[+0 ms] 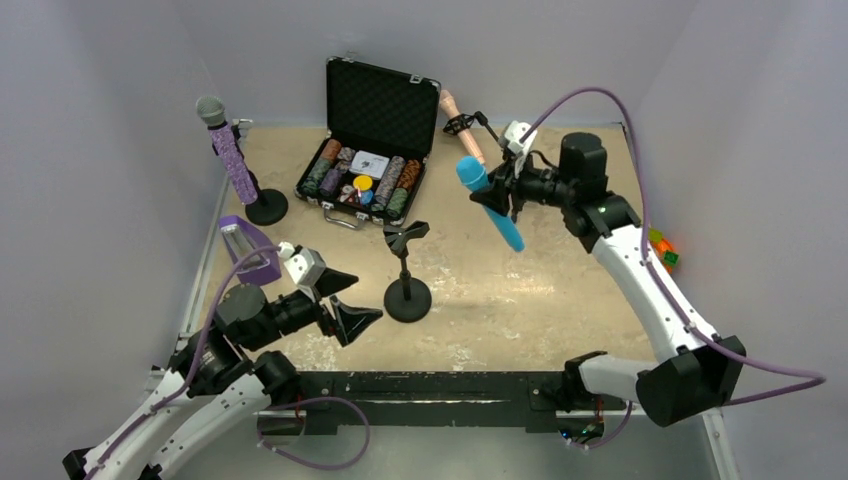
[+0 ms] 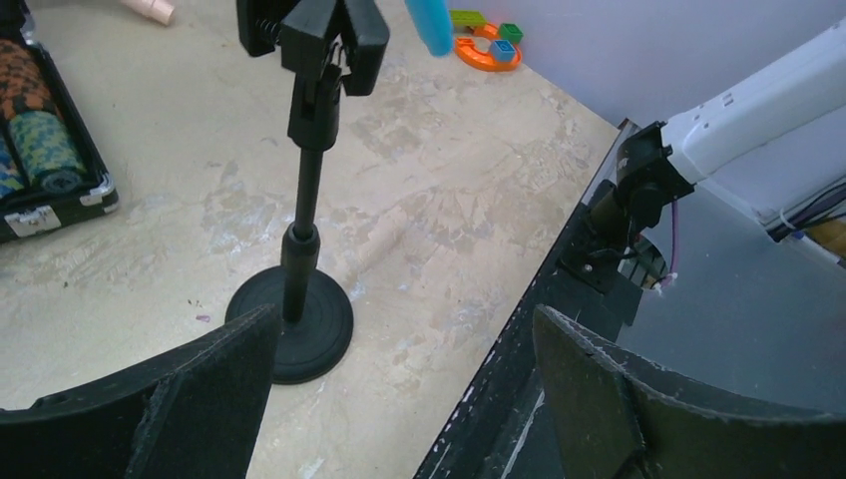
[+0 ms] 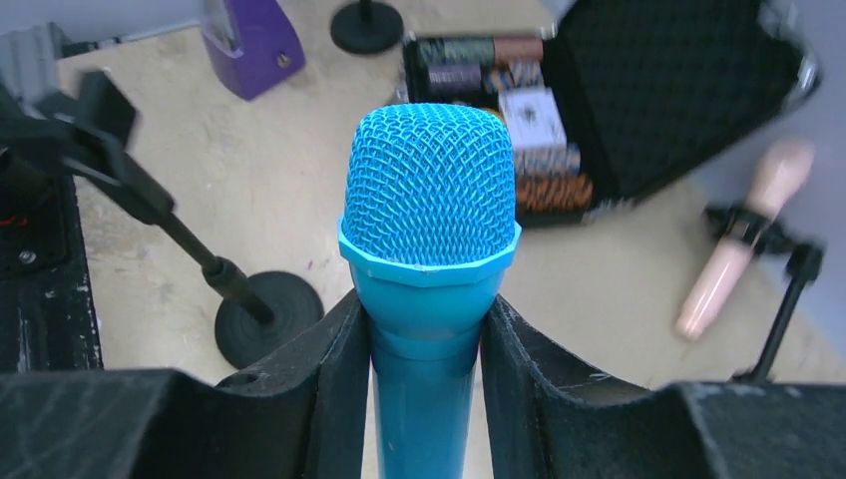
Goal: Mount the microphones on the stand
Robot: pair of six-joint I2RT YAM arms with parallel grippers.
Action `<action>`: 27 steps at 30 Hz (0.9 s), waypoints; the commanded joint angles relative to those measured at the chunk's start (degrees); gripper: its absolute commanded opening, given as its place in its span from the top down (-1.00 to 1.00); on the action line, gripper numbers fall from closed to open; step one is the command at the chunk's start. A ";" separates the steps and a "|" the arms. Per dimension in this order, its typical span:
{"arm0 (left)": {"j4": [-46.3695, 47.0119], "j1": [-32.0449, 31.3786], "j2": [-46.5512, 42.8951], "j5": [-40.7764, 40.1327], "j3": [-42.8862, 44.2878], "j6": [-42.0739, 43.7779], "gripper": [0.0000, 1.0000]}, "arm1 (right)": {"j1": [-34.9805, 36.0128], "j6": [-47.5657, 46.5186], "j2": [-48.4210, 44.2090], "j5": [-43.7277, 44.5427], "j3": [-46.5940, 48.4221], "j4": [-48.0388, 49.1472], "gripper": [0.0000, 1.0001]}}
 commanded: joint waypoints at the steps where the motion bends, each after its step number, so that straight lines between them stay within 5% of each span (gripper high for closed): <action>1: 2.40 0.36 -0.24 5.58 3.98 7.98 -0.99 | -1.35 -14.21 2.06 -19.30 15.58 -7.40 1.00; 5: 4.08 0.31 0.35 8.97 4.78 21.11 -0.99 | -1.36 -13.72 6.51 -32.01 26.92 -8.76 1.00; 7: 6.05 0.36 1.23 7.86 5.25 27.26 -0.99 | -1.08 -7.55 8.35 -40.34 29.42 -1.88 1.00; 15: 13.24 0.52 12.66 2.77 10.79 35.01 -0.99 | 3.18 44.14 14.25 -49.32 26.29 60.09 1.00; 18: 16.19 0.84 15.73 2.28 11.73 34.86 -0.99 | 3.99 57.02 15.99 -48.12 25.91 72.78 1.00; 27: 22.51 5.57 23.14 8.00 12.41 31.89 -0.99 | 4.98 58.20 13.79 -45.22 17.27 73.31 1.00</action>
